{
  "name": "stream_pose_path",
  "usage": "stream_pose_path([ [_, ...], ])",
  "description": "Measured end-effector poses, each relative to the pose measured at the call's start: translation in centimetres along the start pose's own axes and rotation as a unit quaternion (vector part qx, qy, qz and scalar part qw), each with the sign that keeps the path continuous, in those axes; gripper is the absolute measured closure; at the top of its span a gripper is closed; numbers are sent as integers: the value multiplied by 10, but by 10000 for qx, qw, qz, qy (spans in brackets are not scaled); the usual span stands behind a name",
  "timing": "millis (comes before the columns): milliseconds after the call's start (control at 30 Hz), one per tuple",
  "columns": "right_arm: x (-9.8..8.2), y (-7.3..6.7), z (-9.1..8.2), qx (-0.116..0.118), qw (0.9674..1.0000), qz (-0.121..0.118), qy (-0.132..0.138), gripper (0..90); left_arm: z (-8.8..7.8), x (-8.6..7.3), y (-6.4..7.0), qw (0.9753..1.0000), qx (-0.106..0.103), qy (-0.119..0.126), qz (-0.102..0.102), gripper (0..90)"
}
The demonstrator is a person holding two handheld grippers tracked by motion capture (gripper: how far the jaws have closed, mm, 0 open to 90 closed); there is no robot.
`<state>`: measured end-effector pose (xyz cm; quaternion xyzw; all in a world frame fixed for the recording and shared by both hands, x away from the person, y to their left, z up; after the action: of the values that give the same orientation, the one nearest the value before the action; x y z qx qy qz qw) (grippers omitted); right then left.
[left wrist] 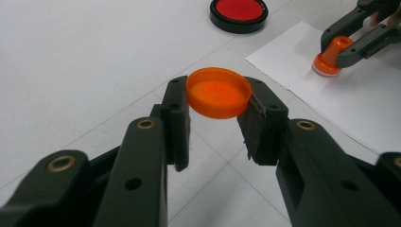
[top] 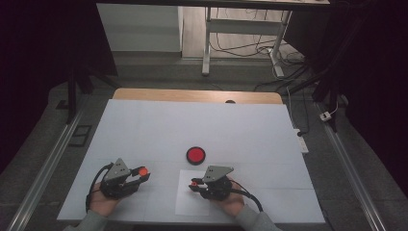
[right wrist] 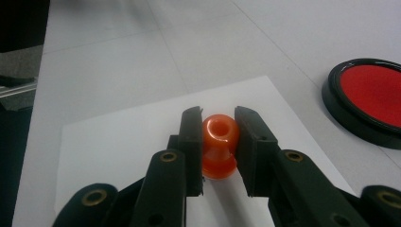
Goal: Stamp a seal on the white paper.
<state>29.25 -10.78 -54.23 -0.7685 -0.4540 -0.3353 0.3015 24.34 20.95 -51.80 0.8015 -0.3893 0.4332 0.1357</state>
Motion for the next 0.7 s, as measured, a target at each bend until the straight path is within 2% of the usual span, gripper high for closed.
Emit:
stream_pose_path([
  [333,0,-1,0,-69,10000,-30,-22,728,-1,1,0,10000,-5,16,-1,644],
  [700,0,-1,0,-20,10000,-2,11,727,-1,1,0,10000,1,21,13,644],
])
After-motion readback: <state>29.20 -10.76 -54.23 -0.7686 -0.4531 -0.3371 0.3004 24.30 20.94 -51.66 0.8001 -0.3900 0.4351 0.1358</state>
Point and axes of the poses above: each handheld gripper's, and its own axes: z roughly forward along the jaws, x roughly out of its top, y roughly to its right, the point moved 1 cm from there along z, roughly forward along the jaws, and after that the axes turned 12 degrees about z, right-handed, at the moved point
